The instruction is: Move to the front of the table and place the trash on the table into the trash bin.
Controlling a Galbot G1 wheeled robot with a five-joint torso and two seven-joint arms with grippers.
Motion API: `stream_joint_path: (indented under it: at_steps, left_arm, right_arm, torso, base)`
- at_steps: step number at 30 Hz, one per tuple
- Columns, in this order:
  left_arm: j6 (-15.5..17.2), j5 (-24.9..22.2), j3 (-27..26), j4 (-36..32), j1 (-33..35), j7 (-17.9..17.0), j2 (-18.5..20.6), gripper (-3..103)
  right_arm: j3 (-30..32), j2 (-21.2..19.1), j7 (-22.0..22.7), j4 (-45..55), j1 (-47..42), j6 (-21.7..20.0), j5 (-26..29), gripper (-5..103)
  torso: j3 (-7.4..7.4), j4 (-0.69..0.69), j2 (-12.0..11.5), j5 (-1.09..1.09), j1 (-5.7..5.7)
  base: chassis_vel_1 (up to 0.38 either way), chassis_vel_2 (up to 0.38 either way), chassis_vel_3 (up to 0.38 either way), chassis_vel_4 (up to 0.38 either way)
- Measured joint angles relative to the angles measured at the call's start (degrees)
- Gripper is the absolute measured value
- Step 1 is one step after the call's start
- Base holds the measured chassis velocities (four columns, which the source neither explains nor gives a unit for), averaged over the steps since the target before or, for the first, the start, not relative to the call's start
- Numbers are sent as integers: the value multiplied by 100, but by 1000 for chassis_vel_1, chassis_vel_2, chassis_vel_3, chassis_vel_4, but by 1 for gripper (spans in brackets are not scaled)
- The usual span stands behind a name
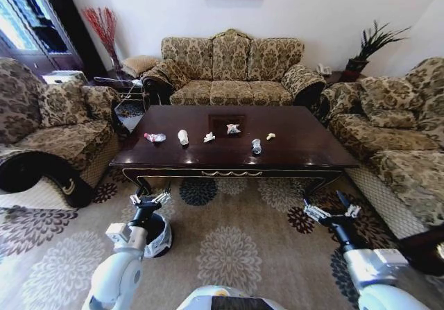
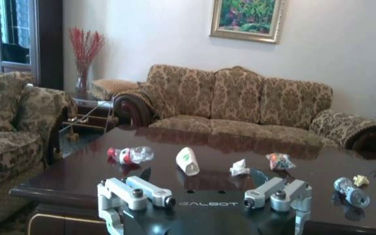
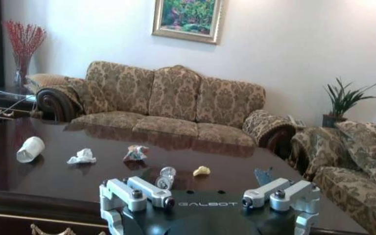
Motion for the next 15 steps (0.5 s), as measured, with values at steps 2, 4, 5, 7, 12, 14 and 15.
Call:
stream_joint_path:
  at_steps: [2,4,5,7,12,14,15]
  left_arm:
    - [1,19,5,-21,28,13,7,100]
    - [0,43,9,-31,33,19,-11,100]
    - [0,43,9,-31,33,19,-11,100]
    - [-1,65,13,-32,26,21,-44,100]
    - [-12,72,18,-28,29,22,-52,100]
    - [-14,73,18,-33,32,24,-46,100]
    - [-15,74,18,-40,31,26,-44,100]
  right_arm:
    - [-28,2,15,-28,78,-50,0,100]
    - [-65,13,0,-68,136,-58,11,100]
    - [-65,13,0,-68,136,-58,11,100]
    - [-120,61,-4,-91,181,-73,22,100]
    - [-147,140,-6,-108,194,-98,9,100]
    - [-119,151,-6,-115,188,-98,-5,100]
    - [-98,152,-6,-115,184,-104,-13,100]
  torso:
    - [0,0,0,0,0]
    - [0,0,0,-1,0]
    - [0,0,0,-1,0]
    - [0,0,0,0,0]
    - [0,0,0,-1,0]
    - [0,0,0,-1,0]
    - [0,0,0,-1,0]
  base:
    - [0,0,0,0]
    - [0,0,0,0]
    - [0,0,0,0]
    - [0,0,0,0]
    - [0,0,0,0]
    - [0,0,0,0]
    - [0,0,0,0]
